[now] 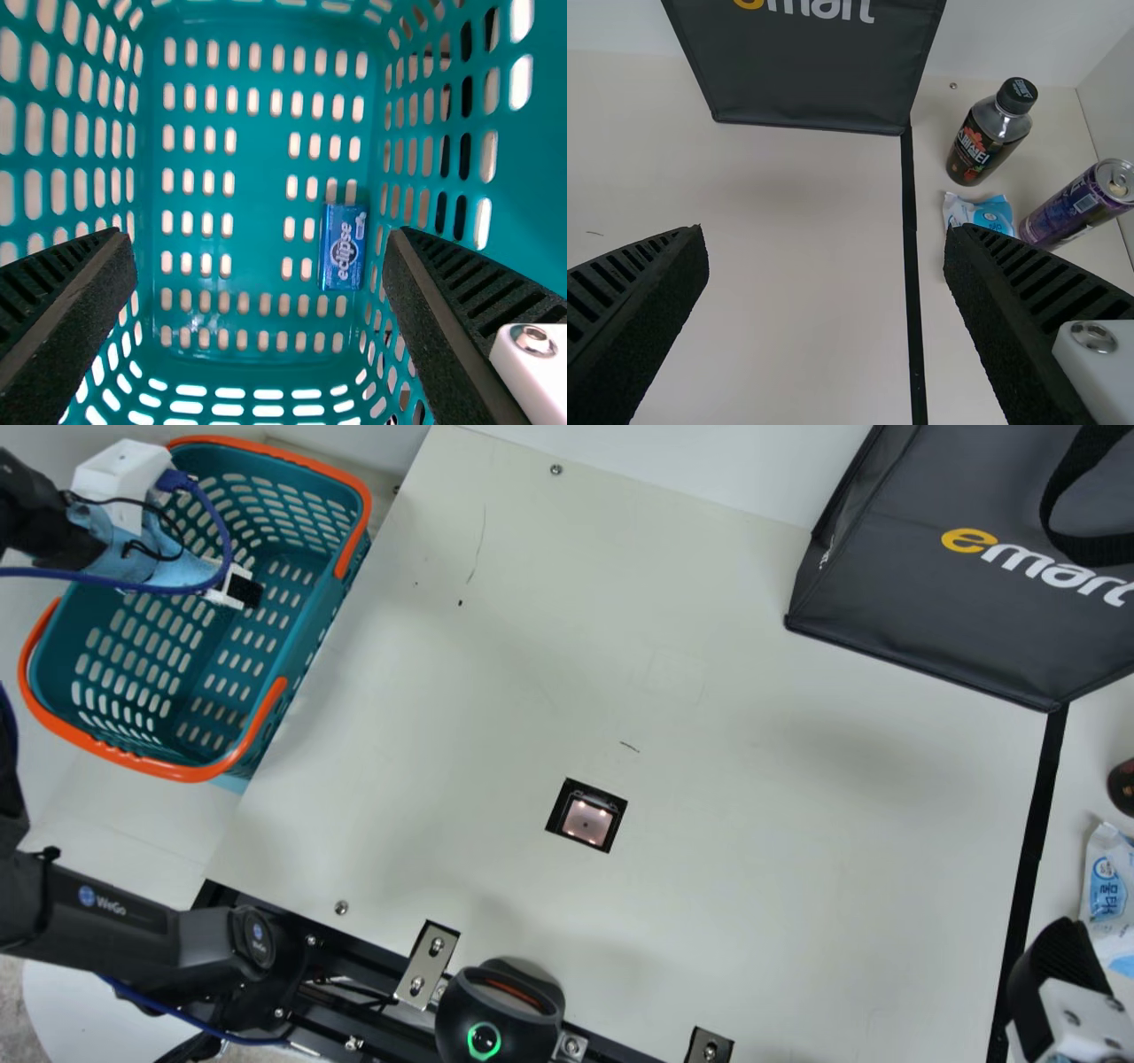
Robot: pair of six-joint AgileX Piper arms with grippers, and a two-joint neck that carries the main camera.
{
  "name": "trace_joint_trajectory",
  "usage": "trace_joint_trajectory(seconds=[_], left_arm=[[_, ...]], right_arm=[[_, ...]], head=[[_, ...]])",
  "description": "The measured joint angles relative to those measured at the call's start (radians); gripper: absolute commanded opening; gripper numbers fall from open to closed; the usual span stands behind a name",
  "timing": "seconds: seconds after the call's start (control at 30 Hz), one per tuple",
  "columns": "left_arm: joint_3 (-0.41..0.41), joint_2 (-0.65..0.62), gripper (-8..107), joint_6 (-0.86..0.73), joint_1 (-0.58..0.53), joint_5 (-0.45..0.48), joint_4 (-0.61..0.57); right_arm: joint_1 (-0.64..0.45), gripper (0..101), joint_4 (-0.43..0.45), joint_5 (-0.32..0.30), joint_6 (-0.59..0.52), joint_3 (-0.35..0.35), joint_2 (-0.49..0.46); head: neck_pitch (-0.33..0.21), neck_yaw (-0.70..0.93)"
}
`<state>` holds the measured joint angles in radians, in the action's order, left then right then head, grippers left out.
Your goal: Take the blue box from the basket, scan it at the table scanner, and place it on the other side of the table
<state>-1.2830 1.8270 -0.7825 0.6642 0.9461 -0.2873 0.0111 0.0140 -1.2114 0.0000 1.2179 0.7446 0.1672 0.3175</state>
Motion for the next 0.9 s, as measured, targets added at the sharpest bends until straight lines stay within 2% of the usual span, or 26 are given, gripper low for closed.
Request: trace_joint_trajectory(seconds=[0.4, 0.6, 0.9], left_arm=[[0.020, 0.049, 90, 0.097, -0.001, -0.003, 0.051], [0.046, 0.059, 90, 0.228, 0.001, -0.048, 0.052], [0.129, 0.047, 90, 0.479, -0.015, -0.139, 0.014]], right_arm=[[0.000, 95, 0.000, 0.000, 0.000, 0.000, 0.000], [0.000, 95, 0.000, 0.000, 0.000, 0.000, 0.000], [0.000, 95, 0.000, 0.000, 0.000, 0.000, 0.000]], head=[[0.000, 0.000], [0.000, 0.002], [0.000, 0.000]])
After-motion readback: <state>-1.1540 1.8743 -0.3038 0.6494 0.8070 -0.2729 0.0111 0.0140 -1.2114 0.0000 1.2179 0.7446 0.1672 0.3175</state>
